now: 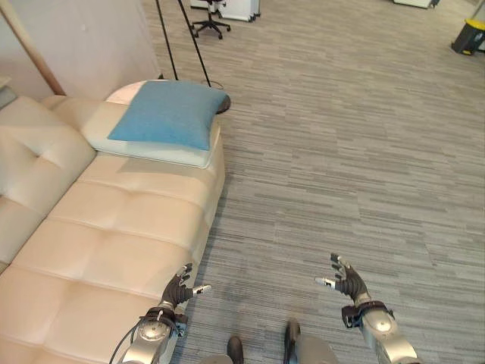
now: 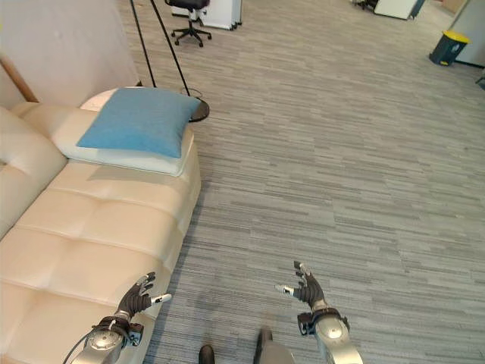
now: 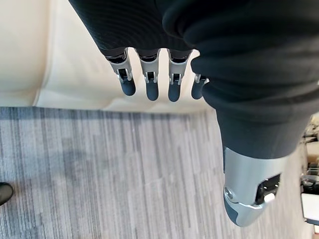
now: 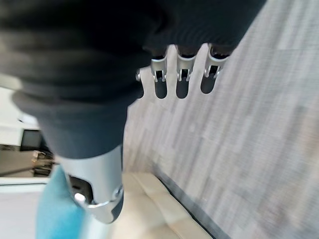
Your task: Pick up all the scattered cushions and arrange them neatly on the sofa.
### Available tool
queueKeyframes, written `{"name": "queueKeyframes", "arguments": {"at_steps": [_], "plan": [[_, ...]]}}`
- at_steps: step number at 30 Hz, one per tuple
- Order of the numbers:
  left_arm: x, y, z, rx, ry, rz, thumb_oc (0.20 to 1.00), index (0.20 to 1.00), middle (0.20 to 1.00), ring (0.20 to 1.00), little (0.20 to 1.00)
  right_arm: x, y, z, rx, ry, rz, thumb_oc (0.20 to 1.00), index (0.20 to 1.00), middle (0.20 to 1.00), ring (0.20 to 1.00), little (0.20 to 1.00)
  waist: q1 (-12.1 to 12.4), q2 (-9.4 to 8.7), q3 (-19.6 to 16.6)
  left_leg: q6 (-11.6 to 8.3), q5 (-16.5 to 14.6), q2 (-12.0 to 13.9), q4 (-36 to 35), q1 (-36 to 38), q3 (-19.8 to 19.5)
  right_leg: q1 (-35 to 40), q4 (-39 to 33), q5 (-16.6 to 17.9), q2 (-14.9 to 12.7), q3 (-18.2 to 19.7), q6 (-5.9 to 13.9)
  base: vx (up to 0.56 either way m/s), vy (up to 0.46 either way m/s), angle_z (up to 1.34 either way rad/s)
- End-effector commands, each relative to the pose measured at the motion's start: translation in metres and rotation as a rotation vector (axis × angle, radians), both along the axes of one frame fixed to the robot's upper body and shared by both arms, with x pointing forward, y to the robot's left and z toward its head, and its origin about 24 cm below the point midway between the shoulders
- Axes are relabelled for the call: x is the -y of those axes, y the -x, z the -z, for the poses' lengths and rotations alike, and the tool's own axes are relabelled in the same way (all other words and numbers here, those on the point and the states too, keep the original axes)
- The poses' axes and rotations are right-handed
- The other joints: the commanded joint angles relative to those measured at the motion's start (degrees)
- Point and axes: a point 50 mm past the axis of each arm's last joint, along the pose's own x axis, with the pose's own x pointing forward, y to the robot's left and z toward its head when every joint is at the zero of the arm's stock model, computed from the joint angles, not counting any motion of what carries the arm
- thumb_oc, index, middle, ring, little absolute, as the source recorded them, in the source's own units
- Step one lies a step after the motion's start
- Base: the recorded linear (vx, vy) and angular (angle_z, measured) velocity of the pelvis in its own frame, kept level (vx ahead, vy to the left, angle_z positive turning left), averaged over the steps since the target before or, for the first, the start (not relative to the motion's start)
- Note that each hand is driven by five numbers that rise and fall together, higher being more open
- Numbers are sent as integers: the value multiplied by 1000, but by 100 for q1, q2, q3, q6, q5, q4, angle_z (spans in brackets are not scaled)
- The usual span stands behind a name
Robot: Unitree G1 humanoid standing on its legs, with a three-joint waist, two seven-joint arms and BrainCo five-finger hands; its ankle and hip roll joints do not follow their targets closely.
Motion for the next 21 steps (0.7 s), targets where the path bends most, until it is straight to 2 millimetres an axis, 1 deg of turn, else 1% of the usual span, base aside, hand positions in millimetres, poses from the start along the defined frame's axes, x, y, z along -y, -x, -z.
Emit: {"name": "queueKeyframes", "arguments": {"at_steps": [1,2,3,4,5,6,7,8,9,10,11,12,13,14,15,16,17,18,19,20,21], "plan": [[3,-10,-12,94,-8,18,1000,1000,1000,1000,1000,7,-9,-11,64,21,2,1000,1000,1000,1000,1000,-133,13,136,-342,-1032,252,362,375,-448,170,-1038,888,87,62,227,855,-268,14],[3,-9,-11,88,-9,18,1000,1000,1000,1000,1000,6,-8,-9,50,32,-11,1000,1000,1000,1000,1000,-189,64,130,-405,-1154,307,260,654,-487,43,-1242,992,52,-104,285,520,-182,6],[3,-9,-11,88,-9,17,1000,1000,1000,1000,1000,6,-8,-9,50,32,-12,1000,1000,1000,1000,1000,-190,80,137,-409,-1162,324,254,671,-487,59,-1245,988,67,-112,284,691,-266,1],[2,-6,-7,68,-21,23,1000,1000,1000,1000,1000,10,-1,-4,27,29,0,1000,1000,1000,1000,1000,-262,22,39,-494,-1377,328,279,910,-634,229,-1213,1101,-4,24,258,394,-167,21],[2,-6,-7,68,-21,23,1000,1000,1000,1000,1000,10,-1,-4,26,29,0,1000,1000,1000,1000,1000,-263,26,48,-494,-1384,333,285,919,-635,242,-1213,1098,-1,20,259,723,-358,57],[3,-3,-2,50,-14,-2,1000,1000,1000,1000,1000,15,4,-1,6,35,6,1000,1000,1000,1000,1000,-327,129,0,-662,-1161,565,608,923,-759,296,-965,1112,153,216,106,330,-191,65],[3,-3,-2,50,-14,-3,1000,1000,1000,1000,1000,14,4,-1,6,35,6,1000,1000,1000,1000,1000,-336,114,-10,-659,-1145,549,605,904,-768,282,-971,1122,135,216,107,613,-388,68],[2,-1,1,38,-8,-23,1000,1000,1000,1000,1000,23,4,-2,6,58,13,1000,1000,1000,1000,1000,-331,249,-7,-901,-501,781,1411,637,-757,431,-860,972,229,145,-67,371,-289,63],[0,-2,1,36,-12,-28,1000,1000,1000,1000,1000,25,4,-3,11,67,18,1000,1000,1000,1000,1000,-317,240,37,-935,-197,859,2075,309,-774,527,-840,860,220,117,-184,371,-289,70],[0,-2,1,36,-13,-28,1000,1000,1000,1000,1000,25,4,-3,11,67,18,1000,1000,1000,1000,1000,-330,224,22,-932,-180,841,2073,282,-786,510,-846,871,200,112,-182,187,-204,46],[-1,-2,1,35,-10,-38,1000,1000,1000,1000,1000,27,4,-5,19,66,22,1000,1000,1000,1000,1000,-301,184,90,-883,84,880,2723,-52,-826,636,-827,744,233,119,-312,231,-212,-2],[-4,-1,2,32,-10,-57,1000,1000,1000,1000,1000,30,4,-6,20,73,22,1000,1000,1000,1000,1000,-263,153,104,-807,188,900,3034,-203,-768,757,-838,632,288,146,-400,550,-358,-27],[-8,-1,2,29,-15,-76,1000,1000,1000,1000,1000,35,6,-7,9,90,28,1000,1000,1000,1000,1000,-148,89,176,-658,-43,807,3336,-612,-653,1104,-863,424,320,228,-491,447,-246,-28],[-8,-1,2,30,-16,-76,1000,1000,1000,1000,1000,35,6,-7,9,89,28,1000,1000,1000,1000,1000,-151,76,167,-653,-26,792,3324,-623,-651,1092,-869,433,305,229,-488,456,-179,-10],[-8,-1,2,32,-11,-80,1000,1000,1000,1000,1000,38,7,-7,8,94,36,1000,1000,1000,1000,1000,-107,59,180,-612,-161,679,3291,-837,-668,1242,-912,356,291,268,-481,312,-67,-8],[-7,-1,1,36,-8,-83,1000,1000,1000,1000,1000,41,8,-8,12,94,50,1000,1000,1000,1000,1000,-45,48,209,-575,-334,588,3137,-1100,-592,1433,-973,272,289,276,-470,460,-79,-5],[-7,-1,1,37,-6,-82,1000,1000,1000,1000,1000,45,10,-8,9,97,63,1000,1000,1000,1000,1000,-13,24,199,-559,-378,557,2795,-1284,-460,1573,-1027,195,267,252,-438,491,-45,-1],[-6,0,1,38,-2,-86,1000,1000,1000,1000,1000,48,11,-7,7,101,74,1000,1000,1000,1000,1000,38,46,206,-567,-421,561,2368,-1420,-351,1750,-1090,77,300,210,-428,578,17,20],[-7,1,1,41,1,-98,1000,1000,1000,1000,1000,49,13,-6,1,107,85,1000,1000,1000,1000,1000,129,135,176,-626,-69,533,1486,-1680,-305,1915,-1124,-46,439,189,-419,443,25,18],[-7,1,1,40,1,-98,1000,1000,1000,1000,1000,49,14,-6,0,107,85,1000,1000,1000,1000,1000,119,120,181,-628,-39,509,1416,-1630,-307,1937,-1124,-61,420,180,-418,465,47,11],[-7,1,2,37,3,-106,1000,1000,1000,1000,1000,50,14,-5,-1,110,90,1000,1000,1000,1000,1000,178,182,148,-687,206,542,964,-1754,-307,2112,-1154,-165,527,188,-408,343,31,2]]}}
